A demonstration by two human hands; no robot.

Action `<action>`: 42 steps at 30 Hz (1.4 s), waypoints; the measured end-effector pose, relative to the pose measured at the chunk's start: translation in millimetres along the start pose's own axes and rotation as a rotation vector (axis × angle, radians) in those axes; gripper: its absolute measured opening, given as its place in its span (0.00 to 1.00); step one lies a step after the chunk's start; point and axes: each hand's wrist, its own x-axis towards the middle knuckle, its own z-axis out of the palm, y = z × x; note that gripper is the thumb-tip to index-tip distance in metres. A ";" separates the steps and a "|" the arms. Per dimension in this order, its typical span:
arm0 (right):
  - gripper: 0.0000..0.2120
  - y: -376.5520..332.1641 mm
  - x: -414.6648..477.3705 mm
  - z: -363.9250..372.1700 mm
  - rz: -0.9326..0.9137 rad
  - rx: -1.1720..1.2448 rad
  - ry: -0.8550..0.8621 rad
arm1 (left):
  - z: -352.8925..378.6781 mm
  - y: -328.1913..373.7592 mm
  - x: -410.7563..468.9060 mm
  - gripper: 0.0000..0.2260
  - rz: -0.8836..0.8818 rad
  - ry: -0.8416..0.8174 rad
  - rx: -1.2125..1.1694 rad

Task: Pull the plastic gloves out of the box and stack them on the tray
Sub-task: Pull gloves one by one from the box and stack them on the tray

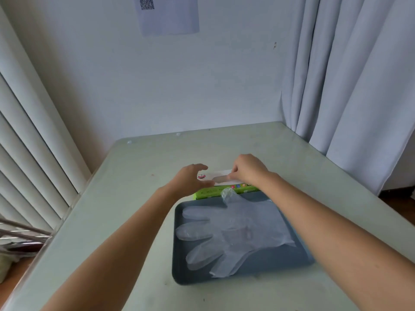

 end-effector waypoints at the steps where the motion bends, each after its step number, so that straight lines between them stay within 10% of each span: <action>1: 0.26 -5.9 2.9 6.0 0.079 -0.067 -0.006 | 5.9 -0.1 4.5 0.31 -0.004 -0.026 -0.007; 12: 0.29 -31.5 30.5 29.3 0.301 -0.080 -0.083 | 34.9 -11.9 24.7 0.39 0.049 -0.170 0.052; 20: 0.09 -13.8 29.9 27.9 0.126 -0.204 0.011 | 36.8 -14.4 24.9 0.41 0.066 -0.171 0.051; 31: 0.08 10.9 19.4 15.3 -0.331 -0.204 -0.052 | 41.1 -19.9 27.2 0.39 0.078 -0.126 -0.018; 42: 0.08 23.6 18.6 17.1 -0.300 -0.066 0.033 | 43.4 -21.8 30.6 0.38 0.070 -0.130 -0.001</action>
